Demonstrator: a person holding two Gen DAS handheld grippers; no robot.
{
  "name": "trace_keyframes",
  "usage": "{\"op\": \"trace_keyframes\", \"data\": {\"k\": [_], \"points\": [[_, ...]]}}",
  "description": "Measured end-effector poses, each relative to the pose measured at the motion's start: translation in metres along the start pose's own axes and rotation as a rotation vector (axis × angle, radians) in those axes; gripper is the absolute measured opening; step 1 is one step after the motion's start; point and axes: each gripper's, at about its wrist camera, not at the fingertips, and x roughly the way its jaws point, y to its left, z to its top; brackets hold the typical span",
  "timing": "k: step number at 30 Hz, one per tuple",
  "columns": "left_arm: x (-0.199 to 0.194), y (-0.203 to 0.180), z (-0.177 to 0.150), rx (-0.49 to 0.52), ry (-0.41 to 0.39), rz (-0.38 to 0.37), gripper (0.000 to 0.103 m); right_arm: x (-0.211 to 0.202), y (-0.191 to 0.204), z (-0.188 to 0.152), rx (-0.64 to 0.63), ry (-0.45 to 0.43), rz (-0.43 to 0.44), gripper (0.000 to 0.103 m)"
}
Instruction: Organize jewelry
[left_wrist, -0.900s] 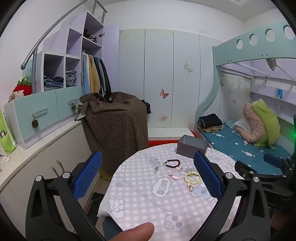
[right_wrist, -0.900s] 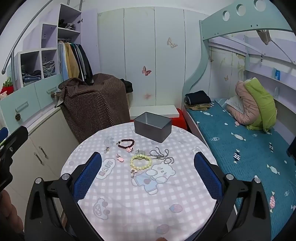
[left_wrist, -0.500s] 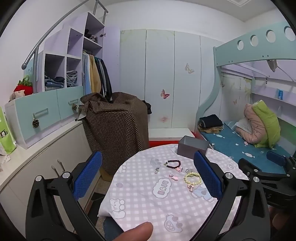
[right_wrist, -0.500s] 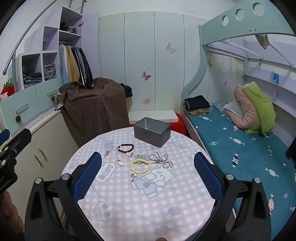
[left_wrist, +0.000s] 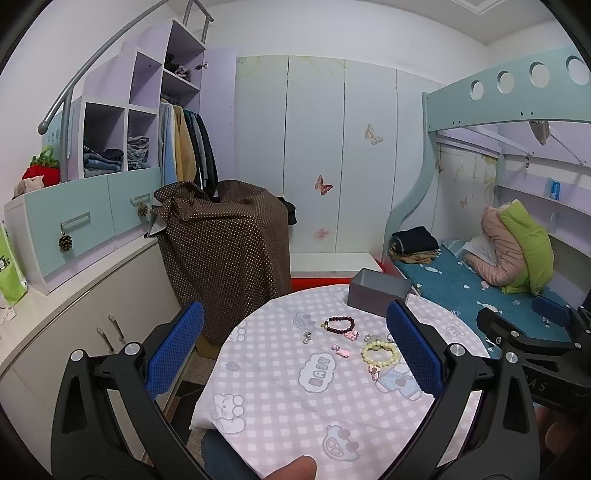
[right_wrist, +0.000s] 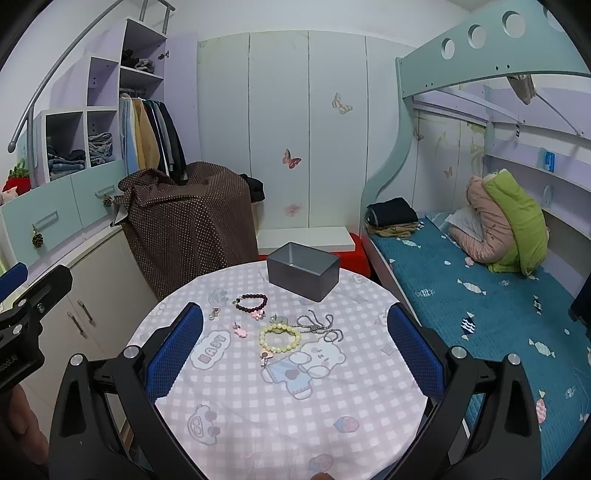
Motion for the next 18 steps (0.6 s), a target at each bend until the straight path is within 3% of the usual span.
{"op": "trace_keyframes", "data": {"k": [18], "points": [[-0.0045,0.0051,0.0070,-0.019,-0.014,0.006,0.098,-0.0016,0.0027,0.0004,-0.015,-0.027,0.009,0.096]]}}
